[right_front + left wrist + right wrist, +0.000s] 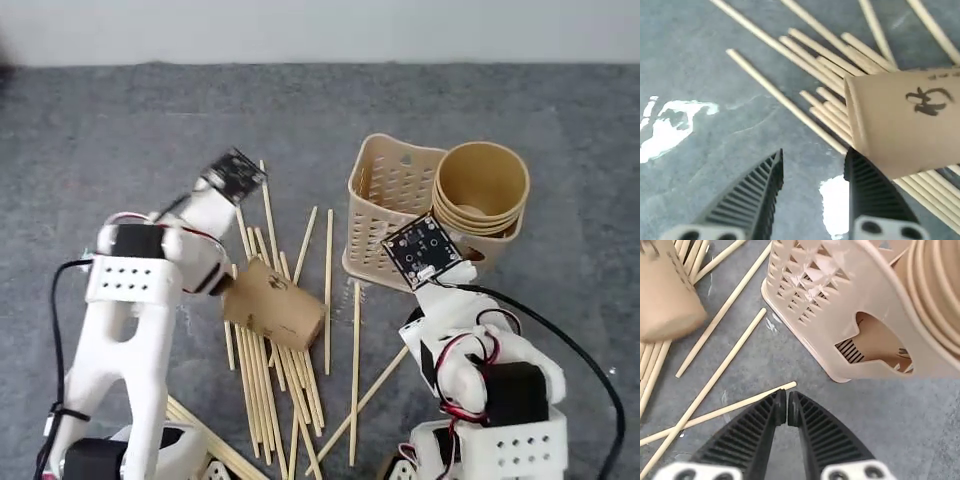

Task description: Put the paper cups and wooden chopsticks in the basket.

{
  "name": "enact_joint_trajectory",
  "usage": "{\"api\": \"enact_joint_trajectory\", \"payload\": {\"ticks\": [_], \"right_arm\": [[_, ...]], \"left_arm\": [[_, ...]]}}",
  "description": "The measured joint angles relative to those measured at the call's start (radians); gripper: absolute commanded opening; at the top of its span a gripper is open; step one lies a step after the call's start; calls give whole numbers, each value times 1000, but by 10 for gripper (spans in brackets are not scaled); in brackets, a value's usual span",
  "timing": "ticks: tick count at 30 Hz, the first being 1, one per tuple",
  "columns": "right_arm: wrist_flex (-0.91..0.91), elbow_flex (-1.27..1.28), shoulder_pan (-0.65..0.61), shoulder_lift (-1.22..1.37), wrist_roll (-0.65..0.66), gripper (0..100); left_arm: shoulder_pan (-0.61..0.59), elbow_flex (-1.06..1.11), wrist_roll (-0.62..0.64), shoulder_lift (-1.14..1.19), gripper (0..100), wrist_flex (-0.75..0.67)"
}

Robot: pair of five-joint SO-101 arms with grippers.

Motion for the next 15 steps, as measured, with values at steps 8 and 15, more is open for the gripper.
{"api": "enact_joint_trajectory", "payload": {"ticks": [8, 15], "right_arm": [[0, 0, 0, 0, 0, 40], [-3, 0, 63, 0, 2, 40]], "left_arm": [[80, -21, 0, 0, 196, 112], [189, -129, 71, 0, 196, 259]]}}
